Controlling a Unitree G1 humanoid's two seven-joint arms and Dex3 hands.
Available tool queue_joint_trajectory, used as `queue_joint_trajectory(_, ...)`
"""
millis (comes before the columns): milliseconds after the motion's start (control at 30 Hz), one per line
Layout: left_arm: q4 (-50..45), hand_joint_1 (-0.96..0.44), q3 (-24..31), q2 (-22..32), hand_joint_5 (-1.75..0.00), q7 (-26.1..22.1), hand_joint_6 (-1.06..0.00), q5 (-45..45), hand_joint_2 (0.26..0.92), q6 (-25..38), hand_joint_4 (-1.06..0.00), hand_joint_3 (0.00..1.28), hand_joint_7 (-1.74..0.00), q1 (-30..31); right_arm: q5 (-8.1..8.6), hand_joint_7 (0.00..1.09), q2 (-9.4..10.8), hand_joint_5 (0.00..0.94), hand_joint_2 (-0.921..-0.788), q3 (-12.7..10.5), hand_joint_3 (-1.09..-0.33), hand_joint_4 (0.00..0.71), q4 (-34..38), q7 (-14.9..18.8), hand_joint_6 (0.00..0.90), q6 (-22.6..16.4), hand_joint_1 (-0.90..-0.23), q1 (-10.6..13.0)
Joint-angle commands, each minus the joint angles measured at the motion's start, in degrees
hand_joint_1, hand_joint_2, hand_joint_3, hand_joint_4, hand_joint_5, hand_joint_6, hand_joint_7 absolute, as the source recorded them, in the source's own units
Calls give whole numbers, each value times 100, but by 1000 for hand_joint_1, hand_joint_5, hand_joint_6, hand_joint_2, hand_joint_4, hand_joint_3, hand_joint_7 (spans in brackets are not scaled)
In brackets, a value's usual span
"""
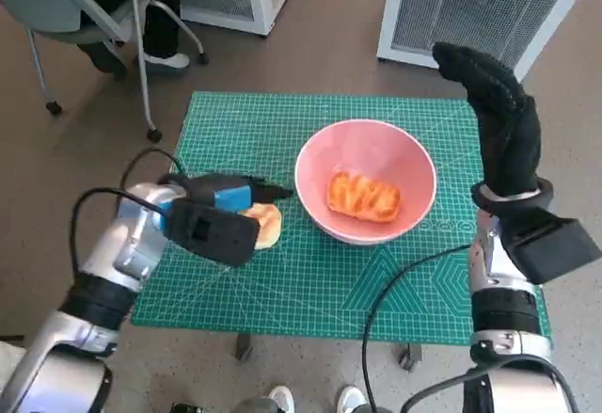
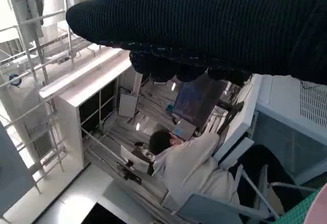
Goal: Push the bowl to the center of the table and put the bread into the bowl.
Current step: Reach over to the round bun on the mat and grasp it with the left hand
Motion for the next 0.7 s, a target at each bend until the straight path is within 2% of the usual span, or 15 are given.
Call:
queue_joint_trajectory(33, 454, -158, -143, -186, -30, 78, -433, 162, 813, 84, -303, 16, -51, -197, 19, 603, -4, 1, -921, -19, -789, 279, -11, -9, 0, 88, -658, 111)
queue_joint_trajectory(167, 740, -112, -162, -270, -41, 142, -514, 151, 842, -13, -435, 17, -61, -218, 16, 602, -11, 0, -921, -19, -790, 278, -37, -8, -1, 103, -658, 123)
queue_joint_trajectory(267, 889, -69, -163, -300, -55, 211, -593, 126, 867, -132, -578, 15, -74, -232, 6, 601, -9, 0, -921, -20, -790, 278, -53, -15, -1, 109, -657, 129)
queue_joint_trajectory(300, 941, -66, -151, -312, -53, 266, -600, 110, 869, -187, -590, 14, -74, -225, 3, 601, -9, 0, -921, -19, -790, 278, -57, -17, -1, 113, -657, 129)
queue_joint_trajectory(367, 1055, -31, -104, -331, -91, 520, -679, 82, 886, -401, -702, 17, -106, -166, -33, 601, -10, 1, -921, -16, -790, 278, -74, -47, -1, 106, -657, 138)
queue_joint_trajectory(433, 1145, -12, -85, -331, -114, 709, -724, 81, 894, -573, -762, 18, -127, -140, -57, 601, -9, 1, -921, -15, -790, 278, -82, -65, -1, 97, -657, 145)
queue_joint_trajectory(467, 1175, -82, -75, -310, -136, 852, -707, 98, 899, -695, -792, 36, -354, -126, -65, 601, -8, 1, -921, -14, -790, 279, -81, -69, -1, 91, -657, 149)
queue_joint_trajectory(500, 1209, -109, -70, -296, -365, 961, -658, 110, 907, -794, -792, 68, -674, -119, -72, 601, -7, 1, -921, -13, -790, 279, -82, -73, -1, 87, -658, 153)
queue_joint_trajectory(533, 1244, -69, -69, -285, -679, 1037, -615, 118, 912, -869, -747, 85, -863, -120, -78, 601, -5, 1, -921, -13, -790, 279, -84, -77, -1, 85, -658, 156)
queue_joint_trajectory(567, 1263, -44, -56, -270, -881, 1101, -587, 113, 915, -932, -718, 97, -984, -123, -77, 601, -3, 1, -921, -13, -790, 279, -81, -75, -1, 85, -658, 158)
queue_joint_trajectory(633, 1286, -22, -23, -237, -1054, 1185, -577, 91, 918, -1026, -700, 98, -1069, -141, -71, 601, 0, 1, -921, -14, -789, 279, -74, -72, -1, 85, -658, 161)
queue_joint_trajectory(700, 1175, -11, 89, -147, -1132, 1179, -589, 1, 919, -1065, -700, 87, -1099, -186, -90, 601, 2, 1, -921, -13, -789, 279, -77, -96, -1, 73, -657, 172)
